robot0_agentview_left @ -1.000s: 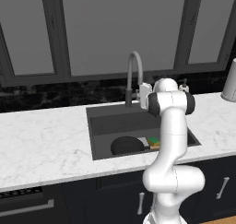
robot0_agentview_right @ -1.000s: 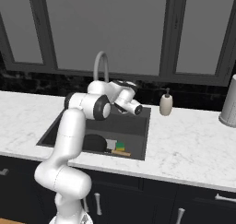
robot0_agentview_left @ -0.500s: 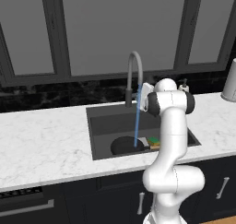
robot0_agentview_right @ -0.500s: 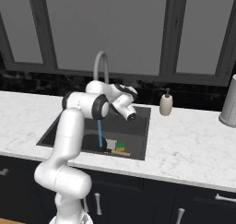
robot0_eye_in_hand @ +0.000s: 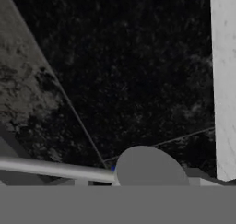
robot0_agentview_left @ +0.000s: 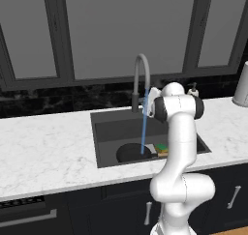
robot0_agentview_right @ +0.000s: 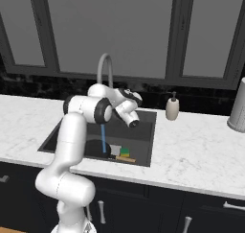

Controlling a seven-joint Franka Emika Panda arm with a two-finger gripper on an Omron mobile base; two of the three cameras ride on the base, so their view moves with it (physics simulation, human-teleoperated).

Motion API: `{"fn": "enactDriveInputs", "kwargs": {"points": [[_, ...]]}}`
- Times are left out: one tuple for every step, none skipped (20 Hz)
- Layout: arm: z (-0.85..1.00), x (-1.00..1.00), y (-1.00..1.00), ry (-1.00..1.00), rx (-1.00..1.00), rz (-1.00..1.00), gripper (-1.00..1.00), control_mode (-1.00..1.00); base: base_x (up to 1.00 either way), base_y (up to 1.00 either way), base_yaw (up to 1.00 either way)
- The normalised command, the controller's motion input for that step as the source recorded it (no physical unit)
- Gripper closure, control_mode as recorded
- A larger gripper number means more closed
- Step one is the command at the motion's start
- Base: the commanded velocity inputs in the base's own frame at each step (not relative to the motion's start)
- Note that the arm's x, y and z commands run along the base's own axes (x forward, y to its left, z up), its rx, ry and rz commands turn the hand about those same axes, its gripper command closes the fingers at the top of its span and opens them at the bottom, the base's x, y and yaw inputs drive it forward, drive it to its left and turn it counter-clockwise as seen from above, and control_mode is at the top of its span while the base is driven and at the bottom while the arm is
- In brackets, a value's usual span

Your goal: Pick the pan and sponge and place them into the sink. Then turn on the water.

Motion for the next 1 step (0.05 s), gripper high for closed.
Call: {"fn": "enactDriveInputs", "kwargs": {"points": [[-0.09, 0.00, 0.00, 0.02, 0.00, 0.00, 1.00, -1.00, 0.00, 0.00, 0.00]]}}
